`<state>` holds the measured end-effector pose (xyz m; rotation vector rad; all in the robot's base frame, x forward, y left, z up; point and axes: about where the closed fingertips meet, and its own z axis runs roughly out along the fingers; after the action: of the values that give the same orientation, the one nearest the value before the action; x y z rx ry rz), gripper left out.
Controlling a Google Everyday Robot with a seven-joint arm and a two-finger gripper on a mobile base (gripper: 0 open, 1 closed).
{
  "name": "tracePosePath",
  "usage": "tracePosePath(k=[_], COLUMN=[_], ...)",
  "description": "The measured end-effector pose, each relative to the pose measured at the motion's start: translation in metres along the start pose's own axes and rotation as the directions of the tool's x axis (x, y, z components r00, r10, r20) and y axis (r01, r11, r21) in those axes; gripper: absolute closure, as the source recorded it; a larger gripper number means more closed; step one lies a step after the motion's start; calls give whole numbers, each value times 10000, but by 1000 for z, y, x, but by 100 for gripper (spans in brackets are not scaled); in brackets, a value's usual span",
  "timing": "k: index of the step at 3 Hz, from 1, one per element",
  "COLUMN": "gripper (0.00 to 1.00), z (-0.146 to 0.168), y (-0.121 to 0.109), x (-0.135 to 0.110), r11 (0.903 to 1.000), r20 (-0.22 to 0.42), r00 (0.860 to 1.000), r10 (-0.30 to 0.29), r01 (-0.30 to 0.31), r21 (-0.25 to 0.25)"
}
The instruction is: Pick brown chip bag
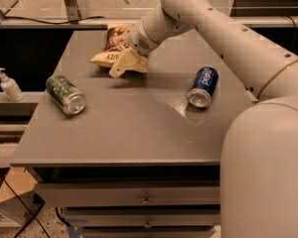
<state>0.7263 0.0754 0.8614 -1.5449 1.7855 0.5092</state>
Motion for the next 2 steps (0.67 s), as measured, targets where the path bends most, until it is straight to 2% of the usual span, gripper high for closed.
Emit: tracePosePath(k=[2], gripper=[65], z=[5], y=[0], x=[9], r11=[9998], r20=[-296], r00=[9994], r10=[197], r01=[-195], r21=[87])
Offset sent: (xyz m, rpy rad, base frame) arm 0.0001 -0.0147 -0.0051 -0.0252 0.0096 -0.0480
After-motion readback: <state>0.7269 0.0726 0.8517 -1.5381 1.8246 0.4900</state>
